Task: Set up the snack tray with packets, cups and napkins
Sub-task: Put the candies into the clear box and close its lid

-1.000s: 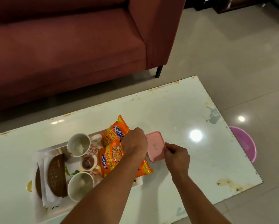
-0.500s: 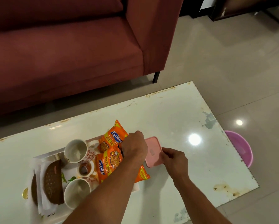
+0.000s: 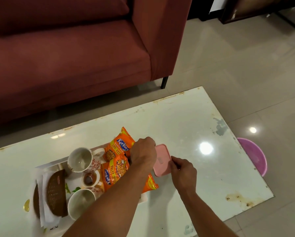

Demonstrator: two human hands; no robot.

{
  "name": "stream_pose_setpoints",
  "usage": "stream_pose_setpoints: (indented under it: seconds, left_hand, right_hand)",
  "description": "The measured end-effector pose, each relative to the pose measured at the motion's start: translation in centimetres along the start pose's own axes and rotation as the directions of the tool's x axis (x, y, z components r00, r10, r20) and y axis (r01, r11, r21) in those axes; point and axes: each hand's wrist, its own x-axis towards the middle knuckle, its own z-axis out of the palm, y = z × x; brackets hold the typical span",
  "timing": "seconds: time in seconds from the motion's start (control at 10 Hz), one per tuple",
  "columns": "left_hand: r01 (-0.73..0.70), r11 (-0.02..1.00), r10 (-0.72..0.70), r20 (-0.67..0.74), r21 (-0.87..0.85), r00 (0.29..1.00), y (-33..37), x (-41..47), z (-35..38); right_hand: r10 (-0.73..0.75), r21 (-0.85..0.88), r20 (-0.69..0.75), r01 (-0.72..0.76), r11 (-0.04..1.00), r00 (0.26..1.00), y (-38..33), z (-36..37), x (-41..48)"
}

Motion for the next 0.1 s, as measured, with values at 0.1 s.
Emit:
stream_pose_setpoints:
  seconds: [0.1]
  left_hand:
    - [-0.023,0.998,0.02,-0.046,-0.063,0.999,-0.21,-0.25,-0.25]
  right_hand:
    - [0.0,0.002,0.013,0.0,1.0,1.0,-0.03,-0.27,0.14]
